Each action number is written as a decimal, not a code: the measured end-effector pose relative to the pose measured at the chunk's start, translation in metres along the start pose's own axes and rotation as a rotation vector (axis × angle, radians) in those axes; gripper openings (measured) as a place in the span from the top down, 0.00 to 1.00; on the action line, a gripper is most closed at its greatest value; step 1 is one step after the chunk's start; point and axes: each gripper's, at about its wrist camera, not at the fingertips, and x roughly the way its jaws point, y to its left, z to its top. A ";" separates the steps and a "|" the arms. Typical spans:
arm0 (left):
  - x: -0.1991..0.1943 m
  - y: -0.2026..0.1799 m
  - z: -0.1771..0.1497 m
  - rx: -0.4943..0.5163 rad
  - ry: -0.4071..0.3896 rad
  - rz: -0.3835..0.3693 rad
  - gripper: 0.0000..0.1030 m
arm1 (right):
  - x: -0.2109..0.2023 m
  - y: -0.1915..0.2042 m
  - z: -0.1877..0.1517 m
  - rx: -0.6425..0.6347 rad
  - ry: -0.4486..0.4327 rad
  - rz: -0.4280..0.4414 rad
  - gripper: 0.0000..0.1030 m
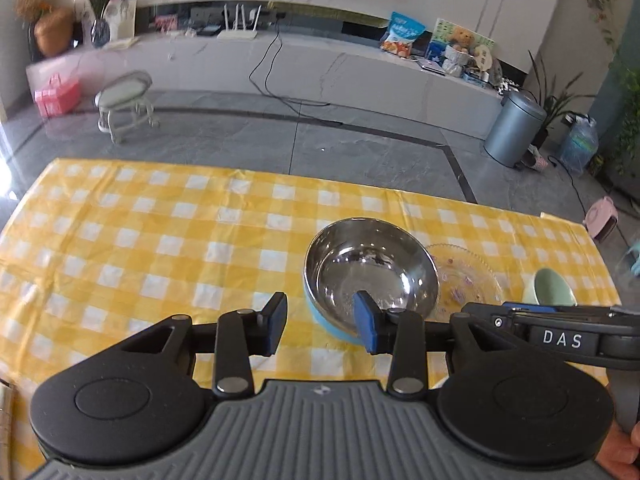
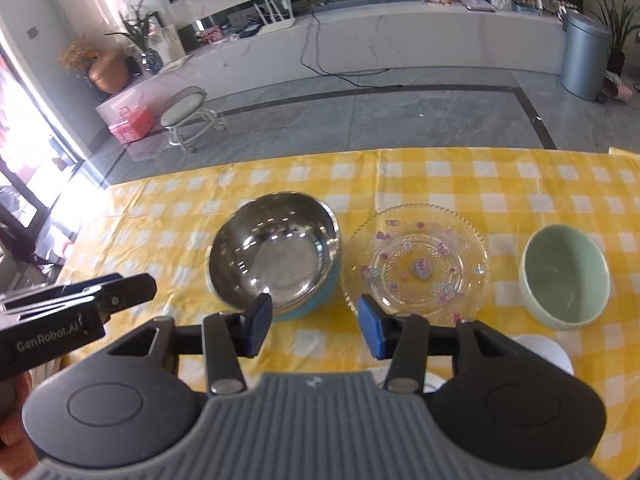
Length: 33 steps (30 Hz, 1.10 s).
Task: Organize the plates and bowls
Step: 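Carry the orange bowl with the left gripper into the blue steel bowl, then grasp the blue steel bowl rim with the left gripper and lift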
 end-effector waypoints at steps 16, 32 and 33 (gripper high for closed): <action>0.080 0.010 0.013 -0.045 0.134 0.041 0.60 | 0.089 -0.014 0.026 0.117 0.133 0.001 0.68; 0.069 -0.005 0.014 -0.018 0.115 0.056 0.92 | 0.097 -0.016 0.023 0.196 0.165 -0.007 0.89; 0.063 -0.005 0.015 -0.021 0.111 0.052 0.92 | 0.094 -0.016 0.022 0.199 0.160 -0.006 0.90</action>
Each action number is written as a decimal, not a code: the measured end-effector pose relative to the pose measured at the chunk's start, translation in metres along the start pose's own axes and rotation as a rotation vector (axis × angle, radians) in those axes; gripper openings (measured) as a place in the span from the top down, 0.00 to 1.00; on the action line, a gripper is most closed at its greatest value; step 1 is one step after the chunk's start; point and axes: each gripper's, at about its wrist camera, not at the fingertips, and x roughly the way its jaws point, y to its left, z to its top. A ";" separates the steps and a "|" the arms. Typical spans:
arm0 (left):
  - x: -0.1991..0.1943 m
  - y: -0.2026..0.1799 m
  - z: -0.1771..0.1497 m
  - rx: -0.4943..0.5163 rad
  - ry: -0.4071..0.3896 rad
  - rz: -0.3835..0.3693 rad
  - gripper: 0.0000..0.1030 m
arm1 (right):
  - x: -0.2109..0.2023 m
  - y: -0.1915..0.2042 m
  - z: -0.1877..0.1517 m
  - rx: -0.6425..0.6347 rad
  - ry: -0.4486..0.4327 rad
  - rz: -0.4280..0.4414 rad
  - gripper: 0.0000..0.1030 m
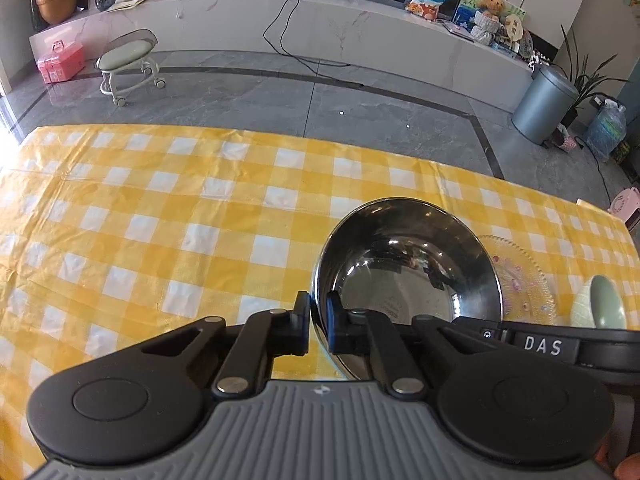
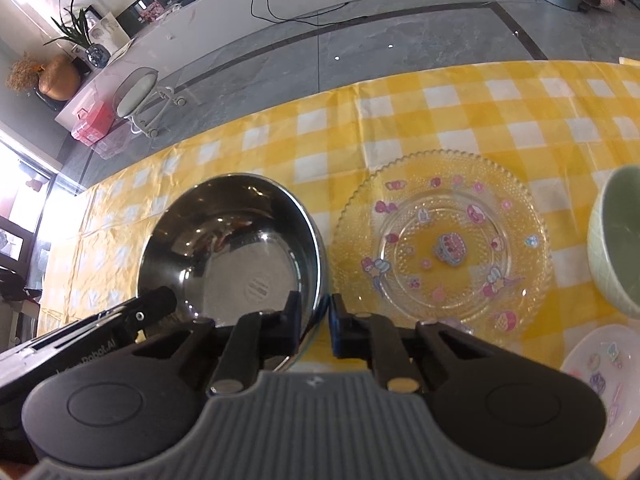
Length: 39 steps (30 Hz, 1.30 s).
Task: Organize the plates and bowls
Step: 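Grasp the blue steel bowl rim with the left gripper and lift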
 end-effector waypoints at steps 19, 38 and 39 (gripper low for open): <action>-0.120 -0.049 -0.035 -0.008 -0.043 0.052 0.94 | -0.137 -0.008 -0.056 -0.042 -0.086 0.068 0.91; -0.156 -0.076 -0.094 -0.146 0.024 0.120 0.93 | -0.170 -0.051 -0.090 -0.178 0.065 0.151 0.91; -0.157 -0.075 -0.099 -0.141 0.031 0.124 0.93 | -0.169 -0.053 -0.093 -0.169 0.075 0.153 0.91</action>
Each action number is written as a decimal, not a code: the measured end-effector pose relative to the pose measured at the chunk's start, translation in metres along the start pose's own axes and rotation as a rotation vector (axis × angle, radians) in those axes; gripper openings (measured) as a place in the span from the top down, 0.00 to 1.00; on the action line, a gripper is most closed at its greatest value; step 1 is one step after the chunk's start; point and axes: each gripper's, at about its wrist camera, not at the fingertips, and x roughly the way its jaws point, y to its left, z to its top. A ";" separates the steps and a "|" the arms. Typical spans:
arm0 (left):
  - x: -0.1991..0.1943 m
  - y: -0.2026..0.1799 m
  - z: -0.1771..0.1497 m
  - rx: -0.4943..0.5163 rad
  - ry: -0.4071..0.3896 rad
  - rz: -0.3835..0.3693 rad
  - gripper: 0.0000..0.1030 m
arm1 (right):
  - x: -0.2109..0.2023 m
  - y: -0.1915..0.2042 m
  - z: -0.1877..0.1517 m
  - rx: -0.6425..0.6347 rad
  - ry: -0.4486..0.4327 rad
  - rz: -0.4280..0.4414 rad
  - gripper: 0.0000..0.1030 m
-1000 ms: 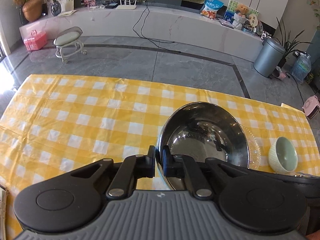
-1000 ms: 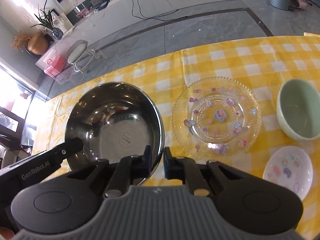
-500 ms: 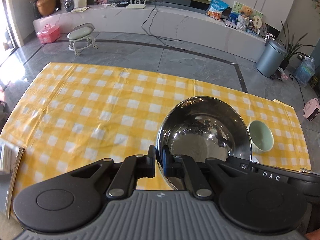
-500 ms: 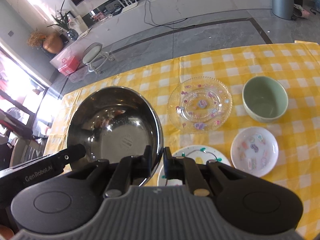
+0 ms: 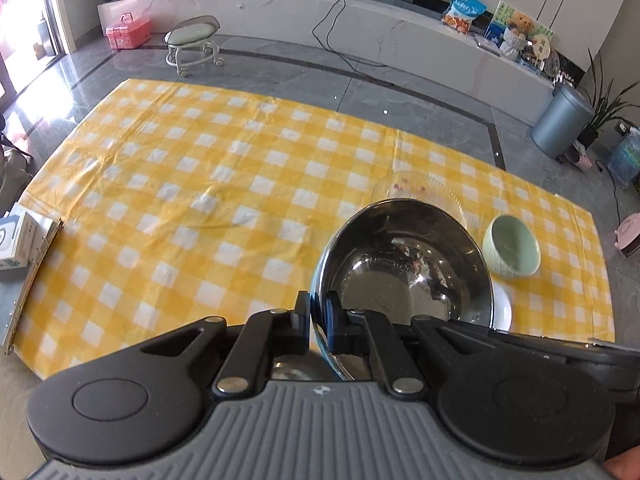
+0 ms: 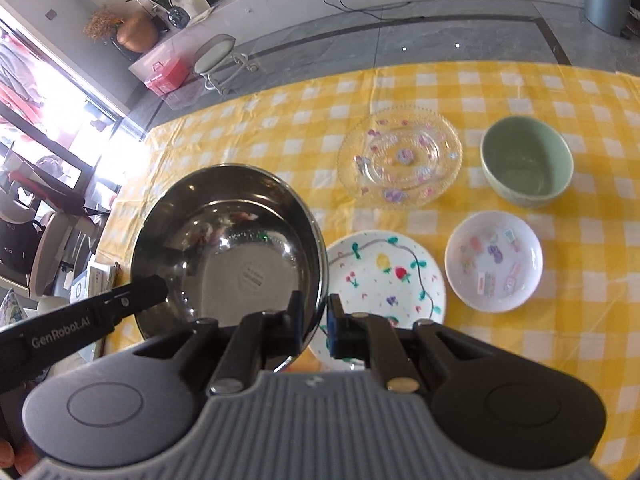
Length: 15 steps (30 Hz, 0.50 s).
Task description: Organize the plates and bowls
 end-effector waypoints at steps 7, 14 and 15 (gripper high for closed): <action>-0.017 0.030 -0.024 0.002 0.033 -0.015 0.92 | 0.004 0.013 -0.035 0.010 0.049 0.040 0.91; -0.019 0.063 -0.040 -0.017 0.069 -0.061 0.92 | 0.008 0.038 -0.063 -0.002 0.098 0.009 0.90; -0.019 0.067 -0.043 -0.019 0.071 -0.065 0.92 | 0.010 0.041 -0.065 -0.005 0.102 0.002 0.90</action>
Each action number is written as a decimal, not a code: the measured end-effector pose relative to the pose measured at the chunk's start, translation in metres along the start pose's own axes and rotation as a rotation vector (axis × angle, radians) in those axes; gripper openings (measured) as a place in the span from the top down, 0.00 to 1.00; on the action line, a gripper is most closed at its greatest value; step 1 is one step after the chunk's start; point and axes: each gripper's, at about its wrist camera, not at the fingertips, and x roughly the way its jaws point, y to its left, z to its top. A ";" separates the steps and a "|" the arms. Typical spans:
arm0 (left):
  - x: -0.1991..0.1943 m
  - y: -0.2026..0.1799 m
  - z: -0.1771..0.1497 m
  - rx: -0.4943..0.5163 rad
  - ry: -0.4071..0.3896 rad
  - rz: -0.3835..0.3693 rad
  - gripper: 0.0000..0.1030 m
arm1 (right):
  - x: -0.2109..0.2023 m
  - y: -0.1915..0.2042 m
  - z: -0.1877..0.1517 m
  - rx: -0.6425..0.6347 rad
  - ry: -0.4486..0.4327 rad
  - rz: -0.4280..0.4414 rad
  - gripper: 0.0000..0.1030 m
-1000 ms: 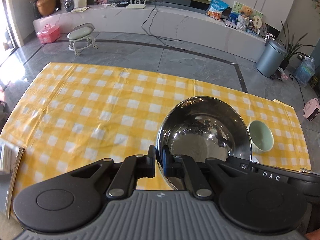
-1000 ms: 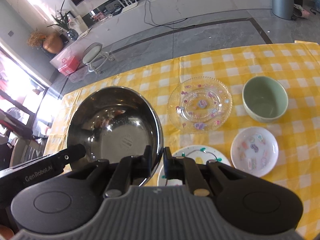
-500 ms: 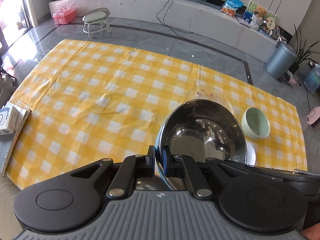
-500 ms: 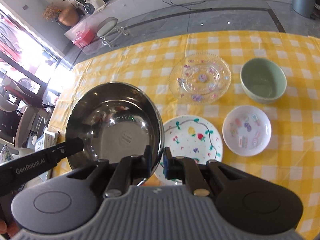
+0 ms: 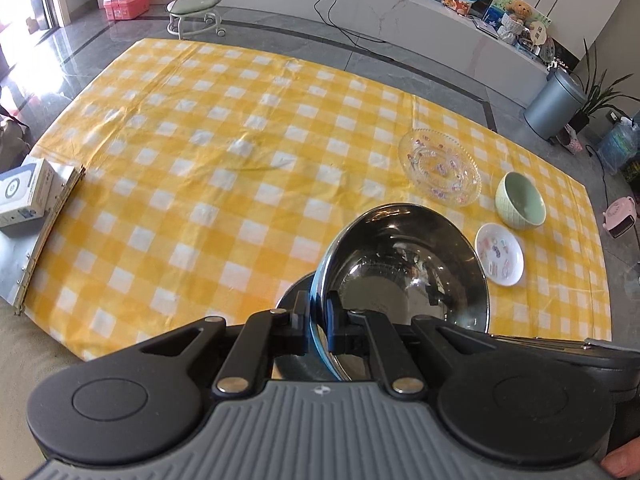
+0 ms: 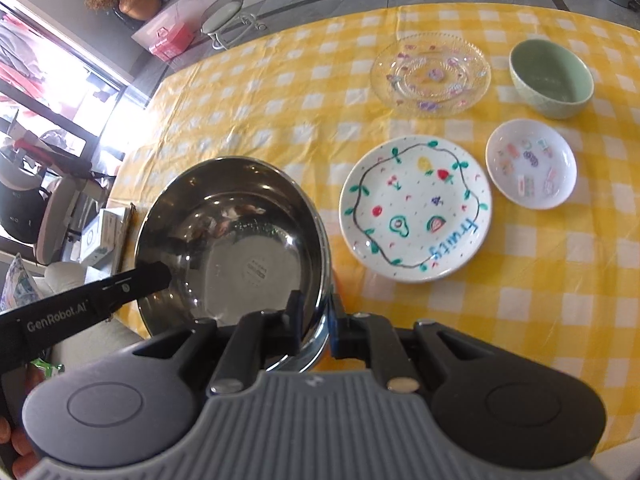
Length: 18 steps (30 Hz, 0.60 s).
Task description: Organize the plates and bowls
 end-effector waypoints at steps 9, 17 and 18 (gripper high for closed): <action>0.005 0.024 -0.012 -0.019 0.029 -0.041 0.92 | 0.010 0.020 -0.024 -0.016 0.017 -0.059 0.91; 0.021 0.029 -0.017 -0.021 0.073 -0.056 0.93 | 0.015 0.024 -0.026 -0.028 0.000 -0.111 0.91; 0.025 0.029 -0.018 -0.024 0.083 -0.059 0.93 | 0.017 0.025 -0.025 -0.037 -0.001 -0.124 0.91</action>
